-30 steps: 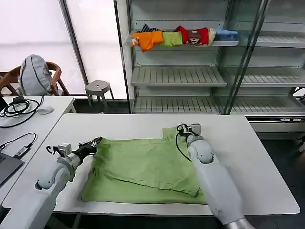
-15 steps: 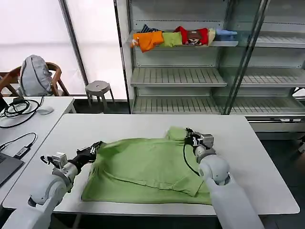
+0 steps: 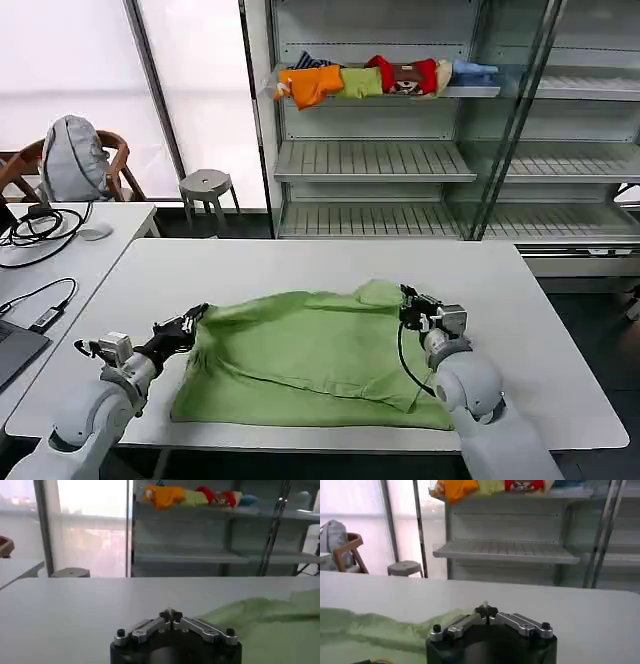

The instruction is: Fold and organize the clothes.

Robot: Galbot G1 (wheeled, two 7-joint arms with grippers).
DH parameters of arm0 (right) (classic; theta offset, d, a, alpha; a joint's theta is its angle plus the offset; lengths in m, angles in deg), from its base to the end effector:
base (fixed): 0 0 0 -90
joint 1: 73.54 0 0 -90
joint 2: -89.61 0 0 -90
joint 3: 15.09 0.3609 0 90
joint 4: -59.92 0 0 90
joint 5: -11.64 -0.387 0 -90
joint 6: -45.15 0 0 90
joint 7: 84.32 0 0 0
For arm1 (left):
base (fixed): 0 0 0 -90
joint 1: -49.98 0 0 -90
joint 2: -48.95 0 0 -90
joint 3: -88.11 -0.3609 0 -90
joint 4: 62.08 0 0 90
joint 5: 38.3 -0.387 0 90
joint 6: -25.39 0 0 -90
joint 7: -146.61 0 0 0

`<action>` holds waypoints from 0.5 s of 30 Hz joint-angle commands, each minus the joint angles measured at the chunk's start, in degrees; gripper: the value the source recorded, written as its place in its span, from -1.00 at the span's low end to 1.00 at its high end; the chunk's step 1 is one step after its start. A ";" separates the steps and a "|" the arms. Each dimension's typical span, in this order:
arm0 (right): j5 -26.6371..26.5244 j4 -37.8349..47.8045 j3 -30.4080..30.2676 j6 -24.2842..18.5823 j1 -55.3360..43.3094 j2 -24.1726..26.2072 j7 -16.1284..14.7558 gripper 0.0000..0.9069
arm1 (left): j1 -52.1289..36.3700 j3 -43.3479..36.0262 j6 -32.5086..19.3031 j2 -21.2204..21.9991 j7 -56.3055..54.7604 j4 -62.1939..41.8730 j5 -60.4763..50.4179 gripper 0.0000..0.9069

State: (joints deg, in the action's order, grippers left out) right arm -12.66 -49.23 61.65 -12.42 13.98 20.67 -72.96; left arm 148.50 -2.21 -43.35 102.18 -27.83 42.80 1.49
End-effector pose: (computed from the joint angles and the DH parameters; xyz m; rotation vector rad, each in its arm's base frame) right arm 0.3663 -0.0058 -0.2328 0.2241 -2.8377 0.0590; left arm 0.3387 0.1549 -0.2638 -0.3790 -2.7996 0.0711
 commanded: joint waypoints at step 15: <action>0.23 -8.94 2.11 -0.15 9.33 1.34 -0.13 -1.00 | 8.83 3.12 -0.81 -0.64 -0.04 4.46 -0.11 -0.96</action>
State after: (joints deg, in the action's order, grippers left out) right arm -12.55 -55.53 63.51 -12.54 20.74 21.90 -73.17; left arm 155.11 -0.06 -43.99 102.05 -27.97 47.08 1.31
